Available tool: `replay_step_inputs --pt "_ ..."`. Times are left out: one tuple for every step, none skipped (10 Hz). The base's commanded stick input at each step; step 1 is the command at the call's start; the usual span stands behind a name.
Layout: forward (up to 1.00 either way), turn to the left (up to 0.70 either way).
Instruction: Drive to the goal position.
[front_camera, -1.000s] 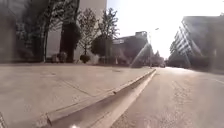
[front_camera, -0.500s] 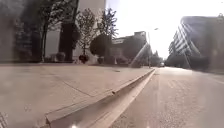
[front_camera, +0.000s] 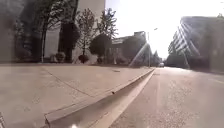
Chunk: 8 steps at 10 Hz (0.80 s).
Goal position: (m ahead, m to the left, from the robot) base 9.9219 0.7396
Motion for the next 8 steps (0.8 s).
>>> replay_step_inputs --pt "0.00 -0.45" --pt "0.00 -0.45" --pt "0.00 -0.45" --pt "0.00 -0.45" --pt "0.00 -0.45" --pt "0.00 -0.45" --pt "0.00 -0.45" --pt "0.00 -0.45"
